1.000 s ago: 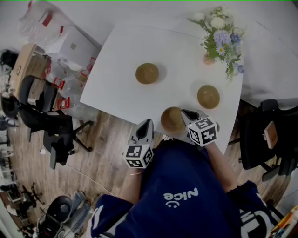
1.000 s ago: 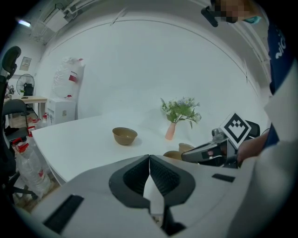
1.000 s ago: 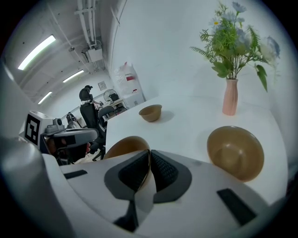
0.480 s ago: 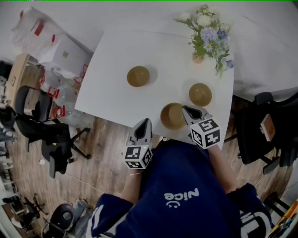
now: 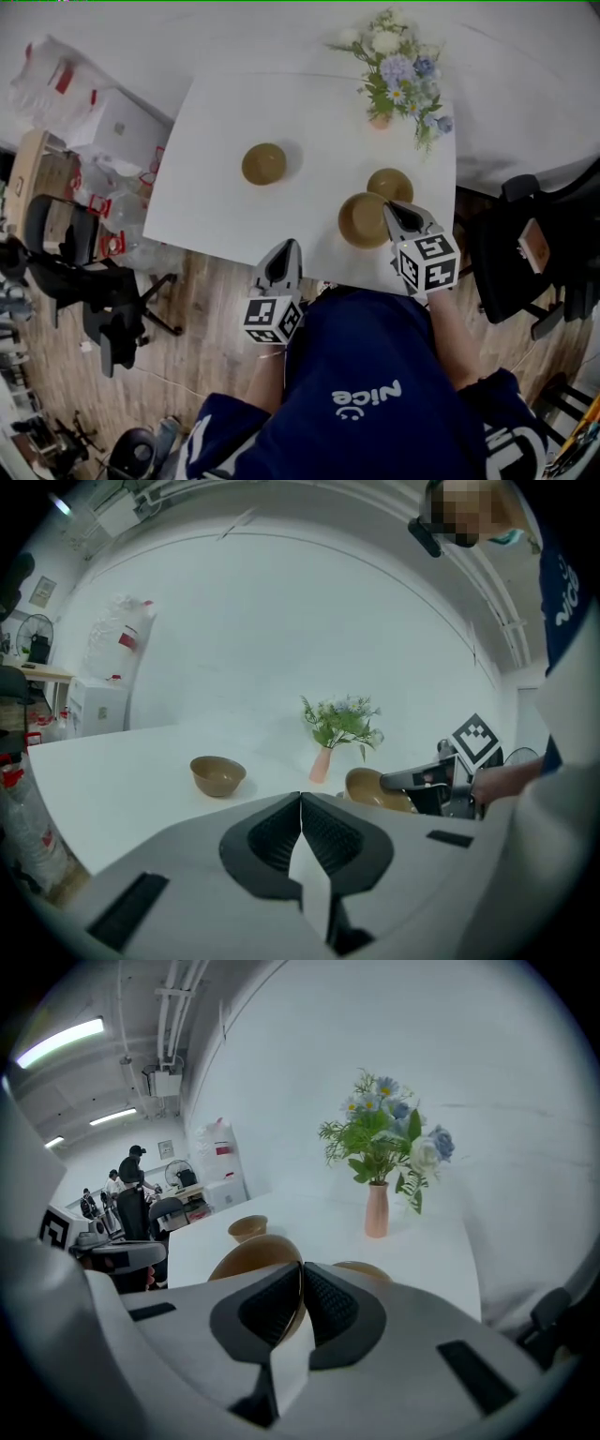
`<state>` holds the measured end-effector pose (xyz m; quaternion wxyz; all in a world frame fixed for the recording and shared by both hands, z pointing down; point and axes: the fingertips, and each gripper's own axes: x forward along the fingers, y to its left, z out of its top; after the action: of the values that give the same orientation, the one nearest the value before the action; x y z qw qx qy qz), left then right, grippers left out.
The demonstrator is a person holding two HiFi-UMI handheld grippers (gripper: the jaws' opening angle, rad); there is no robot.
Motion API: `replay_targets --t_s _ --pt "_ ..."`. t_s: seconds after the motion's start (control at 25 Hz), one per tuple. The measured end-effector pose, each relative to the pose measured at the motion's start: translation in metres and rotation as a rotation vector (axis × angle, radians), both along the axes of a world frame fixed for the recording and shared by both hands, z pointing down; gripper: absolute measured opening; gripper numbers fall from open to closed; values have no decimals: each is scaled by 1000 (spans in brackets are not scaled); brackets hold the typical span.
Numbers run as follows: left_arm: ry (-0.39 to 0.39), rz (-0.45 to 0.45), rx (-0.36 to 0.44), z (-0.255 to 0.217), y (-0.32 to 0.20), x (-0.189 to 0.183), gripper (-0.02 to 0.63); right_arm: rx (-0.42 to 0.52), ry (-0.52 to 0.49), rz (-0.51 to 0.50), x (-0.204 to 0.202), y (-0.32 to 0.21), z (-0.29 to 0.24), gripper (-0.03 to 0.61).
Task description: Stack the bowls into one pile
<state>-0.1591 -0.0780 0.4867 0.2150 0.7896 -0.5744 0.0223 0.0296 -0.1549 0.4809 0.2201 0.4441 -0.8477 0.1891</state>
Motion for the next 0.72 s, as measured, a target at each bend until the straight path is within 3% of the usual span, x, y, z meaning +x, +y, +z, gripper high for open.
replay_targets --t_s 0.36,0.72 --pt "-29 12 -6 2 -1 8 18 4 -2 152 52 -25 0 35" --pt "-42 25 -17 3 -10 16 18 -41 2 199 74 -56 18 35"
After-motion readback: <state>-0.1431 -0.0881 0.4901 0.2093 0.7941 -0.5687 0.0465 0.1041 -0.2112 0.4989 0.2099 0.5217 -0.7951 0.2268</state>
